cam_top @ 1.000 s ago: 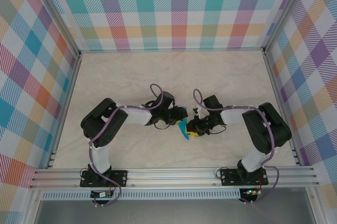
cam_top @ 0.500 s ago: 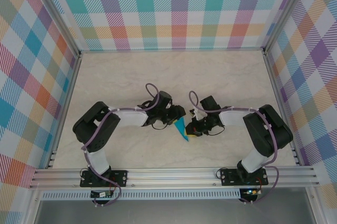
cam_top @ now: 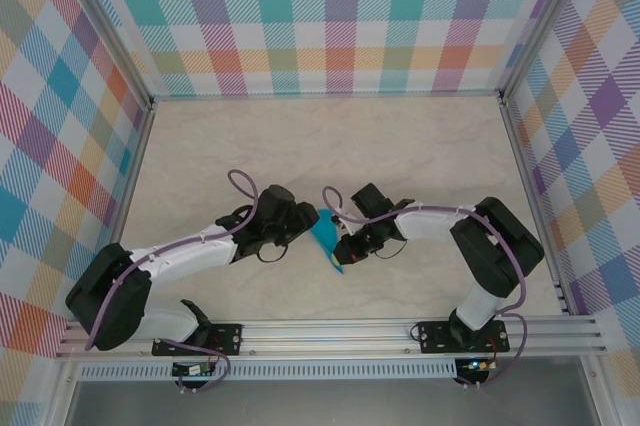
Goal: Fold a paper plane with a square sheet of paper (pick it up from the middle)
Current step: Fold the wing for the fifth time at the center of the table.
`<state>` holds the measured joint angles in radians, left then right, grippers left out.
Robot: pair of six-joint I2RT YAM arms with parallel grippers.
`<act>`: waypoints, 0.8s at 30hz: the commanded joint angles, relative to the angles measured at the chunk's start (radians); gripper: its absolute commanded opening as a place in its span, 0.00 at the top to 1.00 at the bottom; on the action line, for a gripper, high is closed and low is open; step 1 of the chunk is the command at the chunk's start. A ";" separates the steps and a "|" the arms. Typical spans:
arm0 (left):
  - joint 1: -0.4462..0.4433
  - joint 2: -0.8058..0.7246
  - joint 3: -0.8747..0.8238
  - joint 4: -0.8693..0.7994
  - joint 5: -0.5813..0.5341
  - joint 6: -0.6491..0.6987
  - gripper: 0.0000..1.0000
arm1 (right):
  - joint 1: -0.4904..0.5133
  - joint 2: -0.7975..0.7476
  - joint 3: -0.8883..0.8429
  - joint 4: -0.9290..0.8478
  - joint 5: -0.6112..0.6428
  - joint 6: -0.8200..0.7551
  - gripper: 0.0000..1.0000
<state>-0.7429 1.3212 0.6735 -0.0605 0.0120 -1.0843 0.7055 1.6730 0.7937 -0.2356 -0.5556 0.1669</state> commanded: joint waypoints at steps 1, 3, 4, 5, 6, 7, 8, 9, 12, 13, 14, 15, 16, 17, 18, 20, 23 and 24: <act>0.009 -0.054 -0.046 -0.031 -0.043 -0.010 0.34 | 0.000 -0.022 -0.037 0.059 0.027 -0.024 0.97; 0.015 -0.052 -0.055 -0.007 -0.026 0.001 0.27 | 0.000 -0.044 -0.066 0.103 0.012 -0.007 0.97; 0.022 -0.037 -0.043 -0.015 -0.012 0.009 0.26 | 0.000 -0.054 -0.078 0.119 0.010 -0.003 0.97; 0.026 -0.017 -0.026 -0.028 0.000 0.020 0.26 | 0.000 -0.063 -0.091 0.131 0.017 -0.004 0.97; 0.029 0.004 -0.007 -0.042 0.009 0.032 0.25 | 0.000 -0.074 -0.104 0.142 0.025 -0.008 0.98; 0.034 0.031 0.019 -0.072 0.015 0.036 0.25 | 0.000 -0.082 -0.114 0.148 0.032 -0.013 0.98; 0.042 0.064 0.049 -0.108 0.022 0.042 0.25 | -0.001 -0.089 -0.125 0.156 0.039 -0.020 0.98; 0.050 0.094 0.072 -0.128 0.035 0.053 0.25 | 0.000 -0.095 -0.132 0.161 0.048 -0.022 0.97; 0.063 0.173 0.135 -0.169 0.065 0.068 0.28 | 0.000 -0.089 -0.136 0.168 0.056 -0.035 0.97; 0.066 0.197 0.156 -0.194 0.069 0.069 0.31 | 0.000 -0.084 -0.136 0.167 0.052 -0.042 0.97; 0.070 0.219 0.173 -0.209 0.076 0.074 0.32 | 0.000 -0.079 -0.135 0.166 0.052 -0.045 0.97; 0.074 0.237 0.185 -0.240 0.081 0.078 0.33 | 0.000 -0.076 -0.137 0.170 0.054 -0.049 0.97; 0.081 0.257 0.199 -0.268 0.084 0.081 0.35 | -0.001 -0.078 -0.142 0.176 0.058 -0.052 0.98; 0.085 0.270 0.209 -0.283 0.087 0.085 0.38 | 0.000 -0.079 -0.148 0.183 0.061 -0.051 0.98; 0.089 0.278 0.214 -0.291 0.088 0.088 0.39 | 0.000 -0.081 -0.152 0.186 0.066 -0.051 0.98; 0.100 0.294 0.226 -0.307 0.104 0.099 0.41 | 0.000 -0.085 -0.159 0.190 0.070 -0.047 0.97; 0.118 0.332 0.252 -0.321 0.135 0.118 0.46 | 0.000 -0.089 -0.169 0.198 0.068 -0.044 0.97; 0.122 0.343 0.261 -0.323 0.146 0.125 0.47 | 0.000 -0.091 -0.171 0.200 0.073 -0.044 0.97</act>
<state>-0.6384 1.6344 0.8963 -0.3275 0.1131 -0.9936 0.7071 1.5974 0.6399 -0.0528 -0.4934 0.1444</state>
